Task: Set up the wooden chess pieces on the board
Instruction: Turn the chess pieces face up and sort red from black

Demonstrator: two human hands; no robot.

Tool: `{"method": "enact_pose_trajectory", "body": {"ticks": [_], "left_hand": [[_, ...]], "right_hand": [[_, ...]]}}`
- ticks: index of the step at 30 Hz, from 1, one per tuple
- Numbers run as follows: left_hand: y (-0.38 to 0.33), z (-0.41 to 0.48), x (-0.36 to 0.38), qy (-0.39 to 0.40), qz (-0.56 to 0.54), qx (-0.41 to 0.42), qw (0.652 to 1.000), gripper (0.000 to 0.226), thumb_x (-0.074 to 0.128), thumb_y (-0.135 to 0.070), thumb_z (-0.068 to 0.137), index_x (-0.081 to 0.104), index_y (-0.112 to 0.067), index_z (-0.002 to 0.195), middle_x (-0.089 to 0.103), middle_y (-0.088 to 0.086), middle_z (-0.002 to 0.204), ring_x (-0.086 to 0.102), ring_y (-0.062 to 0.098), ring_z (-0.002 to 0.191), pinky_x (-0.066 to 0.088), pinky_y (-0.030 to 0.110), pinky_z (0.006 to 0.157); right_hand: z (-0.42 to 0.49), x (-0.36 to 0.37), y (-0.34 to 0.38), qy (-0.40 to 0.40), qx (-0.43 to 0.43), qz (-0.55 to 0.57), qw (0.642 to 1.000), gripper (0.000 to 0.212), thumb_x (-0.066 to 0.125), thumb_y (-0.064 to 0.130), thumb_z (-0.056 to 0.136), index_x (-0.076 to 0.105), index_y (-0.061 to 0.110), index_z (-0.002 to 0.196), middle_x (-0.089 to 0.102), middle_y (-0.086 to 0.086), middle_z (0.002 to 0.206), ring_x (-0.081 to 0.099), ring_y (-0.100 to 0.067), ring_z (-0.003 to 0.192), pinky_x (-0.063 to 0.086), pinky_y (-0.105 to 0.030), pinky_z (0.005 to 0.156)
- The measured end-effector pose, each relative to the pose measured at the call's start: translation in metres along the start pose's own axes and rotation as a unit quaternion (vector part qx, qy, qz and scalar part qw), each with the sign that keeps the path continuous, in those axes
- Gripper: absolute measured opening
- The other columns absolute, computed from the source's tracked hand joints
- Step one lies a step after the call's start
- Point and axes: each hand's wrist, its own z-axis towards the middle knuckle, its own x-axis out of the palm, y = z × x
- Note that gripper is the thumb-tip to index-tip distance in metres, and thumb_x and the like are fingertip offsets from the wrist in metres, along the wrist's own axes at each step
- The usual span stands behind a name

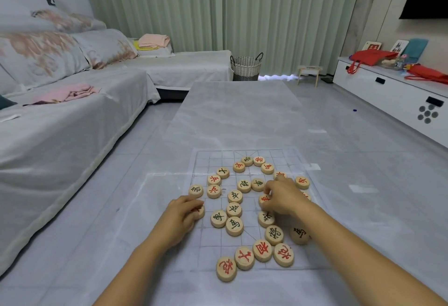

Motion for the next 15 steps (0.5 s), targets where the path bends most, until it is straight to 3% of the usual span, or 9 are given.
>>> {"method": "enact_pose_trajectory", "body": {"ticks": [4, 8, 15], "left_hand": [[0.001, -0.016, -0.004, 0.021, -0.029, -0.008, 0.999, 0.042, 0.058, -0.022, 0.088, 0.050, -0.021, 0.129, 0.043, -0.015, 0.120, 0.040, 0.007, 0.113, 0.032, 0.018, 0.098], [0.009, -0.035, -0.003, -0.024, 0.014, -0.008, 1.000, 0.043, 0.063, -0.026, 0.084, 0.052, -0.023, 0.126, 0.046, -0.018, 0.118, 0.043, 0.007, 0.110, 0.031, 0.017, 0.092], [-0.007, -0.061, 0.013, -0.033, -0.038, 0.019, 0.999, 0.033, 0.059, -0.028, 0.087, 0.058, -0.025, 0.120, 0.050, -0.018, 0.115, 0.045, 0.007, 0.109, 0.030, 0.008, 0.088]], "right_hand": [[-0.012, -0.009, -0.002, -0.025, -0.006, 0.088, 0.996, 0.032, 0.065, 0.028, 0.076, 0.057, 0.019, 0.105, 0.041, -0.002, 0.118, 0.040, -0.019, 0.107, 0.039, -0.028, 0.083], [-0.054, -0.030, -0.021, -0.044, -0.045, 0.110, 0.992, 0.021, 0.060, 0.032, 0.081, 0.052, 0.026, 0.099, 0.039, 0.006, 0.110, 0.037, -0.011, 0.103, 0.035, -0.023, 0.079], [-0.138, -0.004, -0.046, 0.046, -0.114, 0.065, 0.990, 0.024, 0.057, 0.042, 0.079, 0.054, 0.028, 0.099, 0.041, 0.017, 0.109, 0.036, 0.000, 0.106, 0.036, -0.013, 0.083]]}}
